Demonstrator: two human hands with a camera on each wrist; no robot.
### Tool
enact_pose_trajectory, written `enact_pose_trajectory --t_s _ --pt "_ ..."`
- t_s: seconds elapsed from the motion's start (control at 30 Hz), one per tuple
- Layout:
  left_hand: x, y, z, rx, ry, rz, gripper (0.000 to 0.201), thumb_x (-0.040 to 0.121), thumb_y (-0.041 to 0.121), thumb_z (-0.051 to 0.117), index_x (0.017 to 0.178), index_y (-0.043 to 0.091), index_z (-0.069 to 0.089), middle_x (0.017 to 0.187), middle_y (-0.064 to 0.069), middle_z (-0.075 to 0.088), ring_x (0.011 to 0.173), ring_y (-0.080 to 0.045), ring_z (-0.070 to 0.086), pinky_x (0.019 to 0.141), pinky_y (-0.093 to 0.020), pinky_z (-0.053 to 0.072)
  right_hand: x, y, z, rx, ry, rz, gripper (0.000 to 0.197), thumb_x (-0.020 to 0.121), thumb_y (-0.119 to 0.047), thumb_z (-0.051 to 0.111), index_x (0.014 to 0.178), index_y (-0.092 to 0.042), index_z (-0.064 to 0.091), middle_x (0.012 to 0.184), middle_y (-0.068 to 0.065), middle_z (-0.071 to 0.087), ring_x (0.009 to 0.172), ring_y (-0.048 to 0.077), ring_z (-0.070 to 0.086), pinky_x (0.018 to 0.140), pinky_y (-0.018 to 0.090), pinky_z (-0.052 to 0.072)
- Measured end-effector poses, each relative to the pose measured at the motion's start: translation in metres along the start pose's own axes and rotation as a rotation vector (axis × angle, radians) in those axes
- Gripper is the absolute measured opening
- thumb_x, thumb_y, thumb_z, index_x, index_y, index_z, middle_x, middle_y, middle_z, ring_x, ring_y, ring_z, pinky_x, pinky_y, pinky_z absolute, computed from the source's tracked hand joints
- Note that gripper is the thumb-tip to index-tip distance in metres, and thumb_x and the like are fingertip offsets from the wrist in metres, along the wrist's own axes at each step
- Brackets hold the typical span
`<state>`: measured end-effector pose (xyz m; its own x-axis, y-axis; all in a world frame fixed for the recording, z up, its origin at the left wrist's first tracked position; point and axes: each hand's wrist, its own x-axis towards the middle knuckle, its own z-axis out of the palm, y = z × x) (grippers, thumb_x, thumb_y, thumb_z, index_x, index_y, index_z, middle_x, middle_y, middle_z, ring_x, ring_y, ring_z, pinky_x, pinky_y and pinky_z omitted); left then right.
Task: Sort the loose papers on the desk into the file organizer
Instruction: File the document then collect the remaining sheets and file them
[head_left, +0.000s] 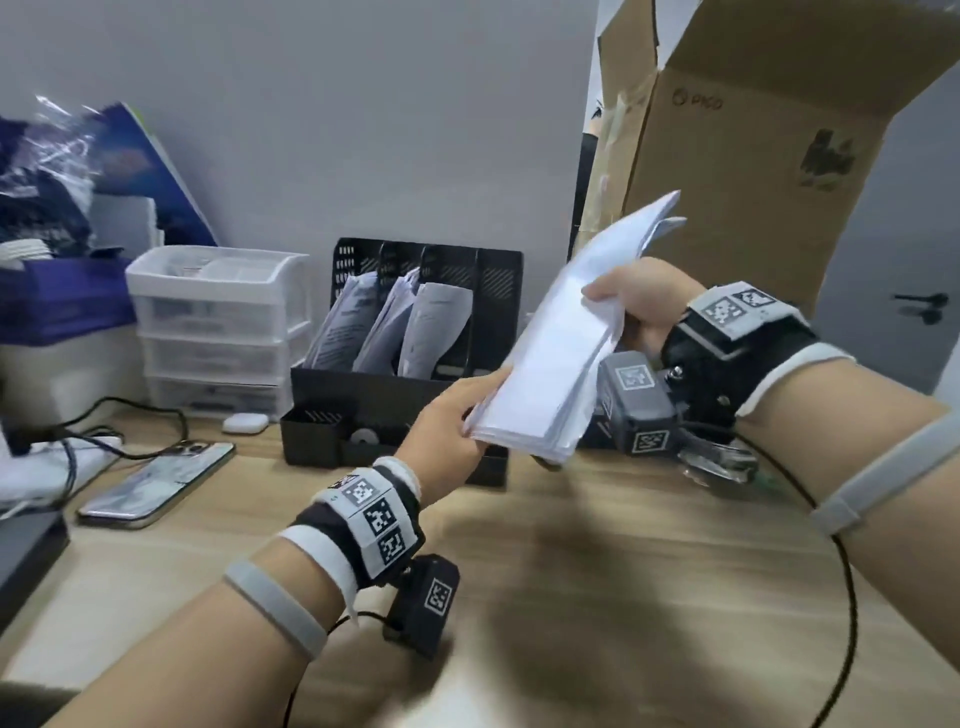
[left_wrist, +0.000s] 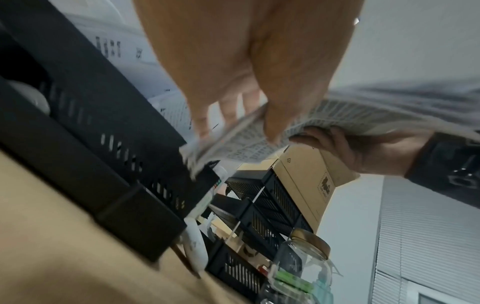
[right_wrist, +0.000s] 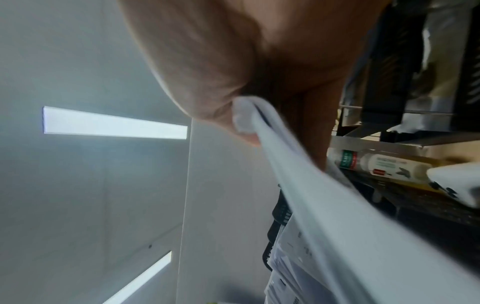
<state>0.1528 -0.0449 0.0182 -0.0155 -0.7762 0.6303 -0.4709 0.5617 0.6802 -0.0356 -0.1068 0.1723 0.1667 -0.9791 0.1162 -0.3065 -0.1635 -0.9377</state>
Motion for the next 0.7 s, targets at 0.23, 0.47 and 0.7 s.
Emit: enact_pose_trajectory --t_s 0.23,0.47,0.7 --pt "0.044 0.008 -0.015 0.044 -0.262 -0.185 0.124 0.061 0.057 0.091 0.156 0.047 0.012 0.158 0.016 0.039 0.145 -0.006 0.039 0.119 -0.041 0.037 0.085 -0.026 0.026 -0.247 0.057 -0.219 0.055 0.062 -0.035 0.059 0.117 -0.03 0.058 0.116 0.011 0.066 0.102 0.036 0.067 0.087 0.049 0.057" --pt "0.107 0.013 -0.01 -0.023 -0.101 -0.232 0.114 0.055 0.068 0.086 0.145 0.049 0.019 0.146 0.009 0.047 0.132 -0.015 0.051 0.109 -0.047 0.047 0.069 -0.065 0.051 -0.162 0.034 -0.288 0.038 0.092 -0.01 0.054 0.129 -0.014 0.05 0.124 0.011 0.061 0.112 0.033 0.06 0.101 0.049 0.05" --pt "0.146 -0.02 0.008 0.042 0.025 -0.285 0.129 0.049 0.074 0.083 0.152 0.048 0.01 0.146 -0.001 0.041 0.132 -0.02 0.047 0.109 -0.048 0.046 0.112 -0.06 0.054 -0.152 0.039 -0.304 0.045 0.093 -0.01 0.056 0.137 -0.012 0.047 0.128 0.008 0.058 0.115 0.028 0.057 0.103 0.042 0.048"
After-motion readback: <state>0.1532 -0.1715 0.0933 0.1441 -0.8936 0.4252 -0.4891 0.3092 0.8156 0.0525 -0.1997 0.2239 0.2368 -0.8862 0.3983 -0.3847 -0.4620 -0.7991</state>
